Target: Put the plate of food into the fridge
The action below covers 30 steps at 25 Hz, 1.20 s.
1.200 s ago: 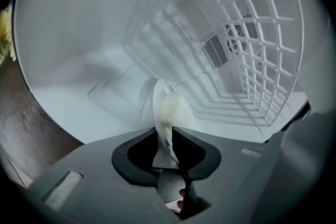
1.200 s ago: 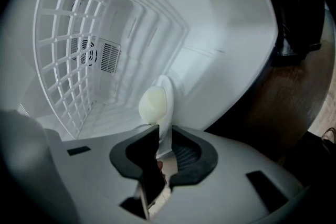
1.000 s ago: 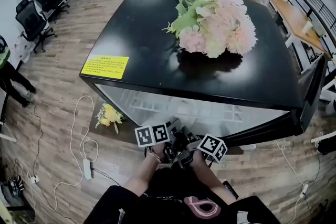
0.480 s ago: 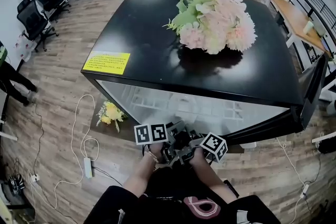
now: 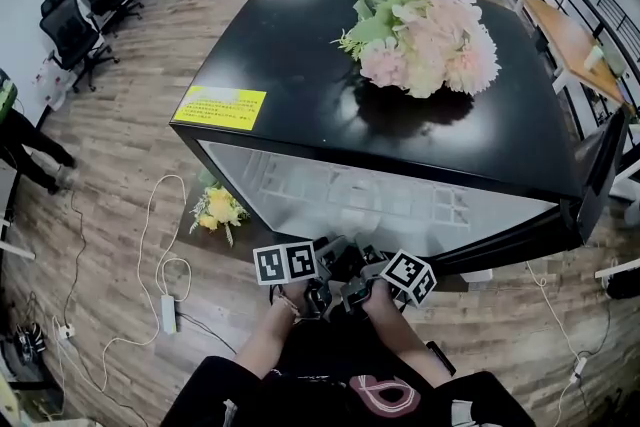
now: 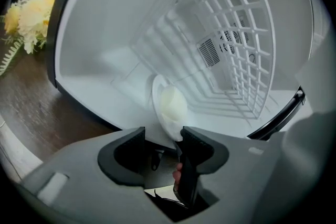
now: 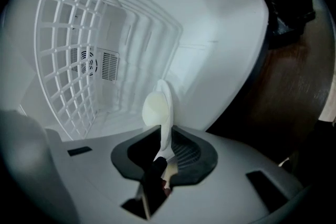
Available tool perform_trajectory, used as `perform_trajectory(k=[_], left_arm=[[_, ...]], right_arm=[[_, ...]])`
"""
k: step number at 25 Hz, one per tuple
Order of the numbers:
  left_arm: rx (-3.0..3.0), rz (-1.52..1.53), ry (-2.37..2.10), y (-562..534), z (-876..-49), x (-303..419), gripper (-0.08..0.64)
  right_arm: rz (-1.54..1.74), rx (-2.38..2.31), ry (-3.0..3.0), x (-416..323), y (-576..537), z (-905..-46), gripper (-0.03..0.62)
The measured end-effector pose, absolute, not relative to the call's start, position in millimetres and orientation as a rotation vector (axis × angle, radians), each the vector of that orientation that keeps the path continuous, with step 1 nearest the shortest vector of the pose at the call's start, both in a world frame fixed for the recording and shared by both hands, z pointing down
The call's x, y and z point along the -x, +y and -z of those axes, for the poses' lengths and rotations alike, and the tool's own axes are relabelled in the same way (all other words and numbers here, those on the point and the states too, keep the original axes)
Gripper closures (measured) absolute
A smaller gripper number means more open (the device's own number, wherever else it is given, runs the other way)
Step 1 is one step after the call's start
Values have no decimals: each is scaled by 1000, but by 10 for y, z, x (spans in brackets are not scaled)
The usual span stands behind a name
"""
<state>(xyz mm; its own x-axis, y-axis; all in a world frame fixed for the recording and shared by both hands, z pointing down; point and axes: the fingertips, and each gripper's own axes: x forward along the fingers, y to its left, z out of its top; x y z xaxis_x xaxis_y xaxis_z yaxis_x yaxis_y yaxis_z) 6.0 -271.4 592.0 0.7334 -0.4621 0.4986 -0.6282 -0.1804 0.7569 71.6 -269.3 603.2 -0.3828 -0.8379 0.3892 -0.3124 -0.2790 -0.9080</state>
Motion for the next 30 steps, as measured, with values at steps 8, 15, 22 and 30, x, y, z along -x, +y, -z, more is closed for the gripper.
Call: perform_trajectory(k=[8, 15, 22, 30], left_arm=[[-1828, -206, -884, -2619, -5983, -10, 343], [-1901, -172, -894, -2580, -5841, 25, 343], [-2012, -122, -946, -2514, -5627, 105, 344], [-2128, -190, -973, -2239, -5534, 206, 344]], right_arm=[[1653, 1478, 1682, -670, -2627, -5980, 483], [1608, 1485, 1814, -615, -2542, -5917, 415], [1511, 1596, 2002, -612, -2403, -5820, 330], [1331, 1656, 2153, -677, -2137, -5565, 318]])
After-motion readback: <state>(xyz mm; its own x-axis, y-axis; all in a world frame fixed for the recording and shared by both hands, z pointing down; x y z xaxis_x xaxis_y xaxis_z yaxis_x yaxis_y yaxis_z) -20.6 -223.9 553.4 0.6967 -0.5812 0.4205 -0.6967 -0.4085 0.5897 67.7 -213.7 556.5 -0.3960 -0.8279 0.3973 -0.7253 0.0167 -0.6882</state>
